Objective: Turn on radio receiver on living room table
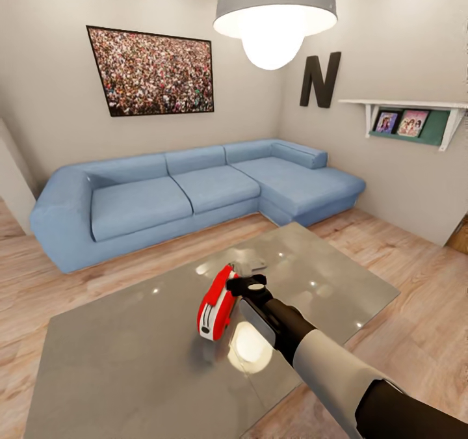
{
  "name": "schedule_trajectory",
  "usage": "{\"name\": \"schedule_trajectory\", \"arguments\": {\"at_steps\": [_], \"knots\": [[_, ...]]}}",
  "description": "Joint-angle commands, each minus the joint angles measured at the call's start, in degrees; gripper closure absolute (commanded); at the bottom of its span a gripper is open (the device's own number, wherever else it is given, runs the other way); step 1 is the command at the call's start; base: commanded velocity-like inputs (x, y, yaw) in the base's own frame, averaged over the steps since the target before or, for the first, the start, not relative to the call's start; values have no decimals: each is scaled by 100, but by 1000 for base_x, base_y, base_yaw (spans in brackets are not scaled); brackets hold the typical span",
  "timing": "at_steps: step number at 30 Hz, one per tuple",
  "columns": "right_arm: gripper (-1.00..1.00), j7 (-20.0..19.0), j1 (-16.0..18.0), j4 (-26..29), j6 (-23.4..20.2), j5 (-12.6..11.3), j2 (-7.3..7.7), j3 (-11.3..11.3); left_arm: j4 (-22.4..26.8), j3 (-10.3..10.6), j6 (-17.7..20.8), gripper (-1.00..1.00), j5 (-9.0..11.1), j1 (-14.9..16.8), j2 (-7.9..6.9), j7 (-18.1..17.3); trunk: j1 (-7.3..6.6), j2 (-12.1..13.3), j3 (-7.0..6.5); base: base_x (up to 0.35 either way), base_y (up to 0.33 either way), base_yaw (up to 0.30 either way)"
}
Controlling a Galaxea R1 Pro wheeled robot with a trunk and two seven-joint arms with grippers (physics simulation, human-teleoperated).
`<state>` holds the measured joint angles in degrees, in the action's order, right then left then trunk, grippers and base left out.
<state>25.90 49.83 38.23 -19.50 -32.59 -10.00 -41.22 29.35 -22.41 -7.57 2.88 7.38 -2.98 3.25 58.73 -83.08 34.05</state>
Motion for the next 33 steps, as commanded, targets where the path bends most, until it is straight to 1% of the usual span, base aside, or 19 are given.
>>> {"name": "schedule_trajectory", "arguments": {"at_steps": [1,7,15,16,18,19,21,23,25,28,33], "knots": [[-100,-2,0,0,-1,0,0,0,0,0,0,-100,-3,0,0,0,0,0,9,0,0,-54],[-100,-14,0,0,12,-2,0,-6,0,-25,-11,-100,15,1,-29,2,0,0,33,0,0,-10],[-100,-14,-1,0,11,-2,0,-28,-8,5,-18,-100,-31,0,-9,2,0,0,34,0,0,0],[-100,-14,-1,0,9,-2,0,-140,-8,7,-18,-100,-32,0,-9,5,0,0,34,0,0,0],[-100,-8,0,0,19,-15,0,-583,-9,8,-17,-100,-33,0,-10,8,0,0,34,0,0,0],[-100,-5,0,0,24,-20,0,-681,-9,8,-17,-100,-33,0,-11,8,0,0,34,0,0,0],[-100,3,-1,3,44,-42,0,-1018,-9,4,-17,-100,-33,0,-27,9,0,0,34,0,0,0],[-100,0,-4,9,49,-88,0,-1108,-9,8,-17,-100,-33,0,-33,9,0,0,34,0,0,0],[-100,1,-2,15,51,-125,0,-1148,-9,9,-17,-100,-35,0,-35,9,0,0,34,0,0,0],[-100,3,-2,17,51,-137,0,-1162,-9,9,-17,-100,-37,0,-36,9,0,0,34,0,0,66],[-100,3,0,17,51,-142,0,-1168,-9,9,-17,-100,-41,0,-36,9,0,0,34,0,0,232]]}}
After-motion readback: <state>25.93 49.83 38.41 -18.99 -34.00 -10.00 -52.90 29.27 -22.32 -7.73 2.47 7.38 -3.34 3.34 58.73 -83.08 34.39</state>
